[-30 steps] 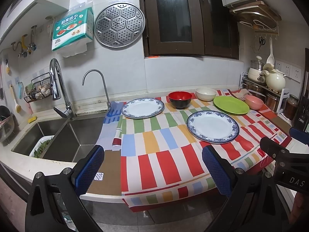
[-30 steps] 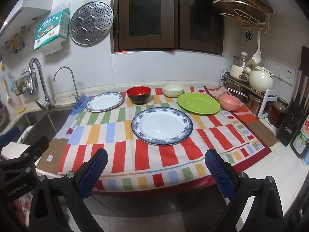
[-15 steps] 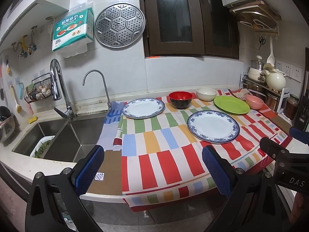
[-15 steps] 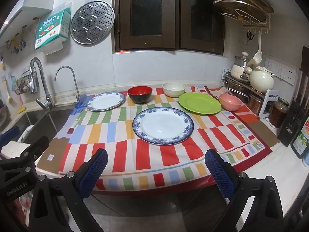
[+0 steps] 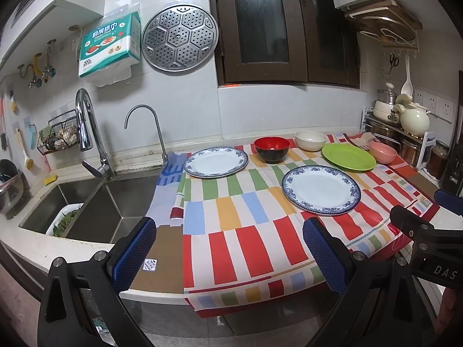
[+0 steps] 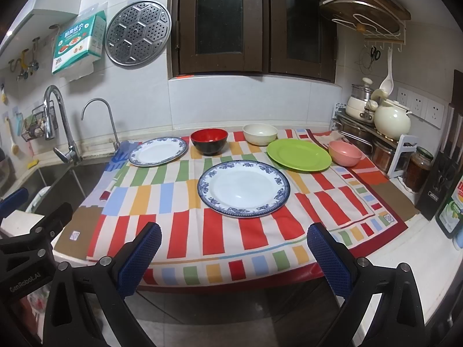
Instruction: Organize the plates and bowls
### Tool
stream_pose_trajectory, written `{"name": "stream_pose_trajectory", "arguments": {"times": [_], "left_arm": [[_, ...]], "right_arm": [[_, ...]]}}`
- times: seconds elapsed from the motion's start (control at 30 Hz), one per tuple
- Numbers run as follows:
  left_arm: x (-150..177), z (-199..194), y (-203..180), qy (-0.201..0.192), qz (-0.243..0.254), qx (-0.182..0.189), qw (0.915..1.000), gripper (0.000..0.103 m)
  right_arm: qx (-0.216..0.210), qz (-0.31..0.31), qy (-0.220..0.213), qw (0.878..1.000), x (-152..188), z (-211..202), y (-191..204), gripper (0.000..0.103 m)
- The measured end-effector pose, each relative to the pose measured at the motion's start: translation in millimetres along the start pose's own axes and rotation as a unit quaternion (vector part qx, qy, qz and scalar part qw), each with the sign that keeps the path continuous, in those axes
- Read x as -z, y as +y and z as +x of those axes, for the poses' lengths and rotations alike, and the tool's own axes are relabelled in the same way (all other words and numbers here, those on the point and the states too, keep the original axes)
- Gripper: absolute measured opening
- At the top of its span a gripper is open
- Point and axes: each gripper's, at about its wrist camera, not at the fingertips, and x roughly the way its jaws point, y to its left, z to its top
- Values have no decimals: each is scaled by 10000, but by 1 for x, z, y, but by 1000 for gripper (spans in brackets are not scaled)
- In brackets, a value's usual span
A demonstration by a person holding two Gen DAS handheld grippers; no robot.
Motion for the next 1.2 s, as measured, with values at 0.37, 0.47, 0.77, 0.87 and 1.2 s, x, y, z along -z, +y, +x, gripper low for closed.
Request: {"name": "stream_pose_trajectory", "arguments": {"times": [0.37, 0.47, 0.77, 0.87, 1.2], "left_arm": [[0, 0, 0, 2, 3, 1, 10000, 103], [-1, 1, 0, 6, 2, -2, 10000, 103], [-2, 3, 1, 19, 6, 3, 10000, 103], [-5, 8, 3, 37, 6, 9, 10000, 103], [-6, 31, -1, 228, 90, 6, 9997, 103]], "right_arm": [[-2, -4, 7, 10000, -1, 2, 1, 102], [-1, -7, 9, 10000, 0, 2, 1, 102], [-4, -15, 27, 10000, 0, 6, 0, 102], [-8, -14, 43, 10000, 0, 8, -1, 102], [-5, 44, 150, 9999, -1, 24, -4, 102]]}}
